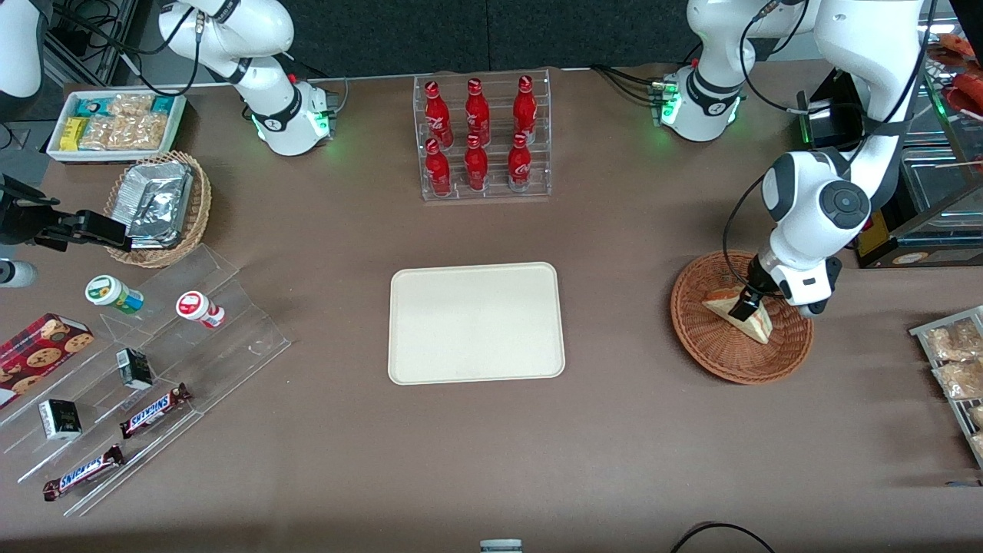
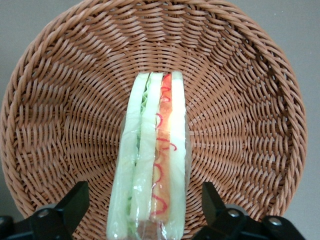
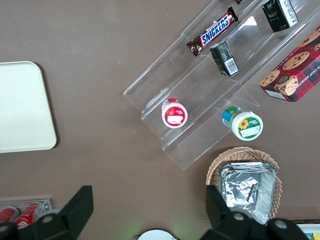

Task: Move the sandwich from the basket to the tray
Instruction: 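Lower the open left gripper around the wrapped sandwich wedge, then close the left gripper on the sandwich and lift it, then carry the sandwich with the left gripper over the cream tray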

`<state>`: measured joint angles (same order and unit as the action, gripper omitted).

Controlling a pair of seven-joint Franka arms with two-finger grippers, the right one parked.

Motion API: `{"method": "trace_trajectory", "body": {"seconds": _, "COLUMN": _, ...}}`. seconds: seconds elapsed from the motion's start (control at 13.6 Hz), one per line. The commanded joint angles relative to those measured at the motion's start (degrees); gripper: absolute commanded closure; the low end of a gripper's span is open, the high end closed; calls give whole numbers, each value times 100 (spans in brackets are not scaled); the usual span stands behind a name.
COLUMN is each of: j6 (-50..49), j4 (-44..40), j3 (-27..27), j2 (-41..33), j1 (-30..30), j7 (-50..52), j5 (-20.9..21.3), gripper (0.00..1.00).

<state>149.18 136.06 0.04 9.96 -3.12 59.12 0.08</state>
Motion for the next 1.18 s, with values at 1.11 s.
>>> {"method": "trace_trajectory", "body": {"seconds": 1.11, "j6": -4136, "j4": -2420, "j3": -548, "j2": -400, "j1": -689, "j7": 12, "j5": 643, "gripper": 100}}
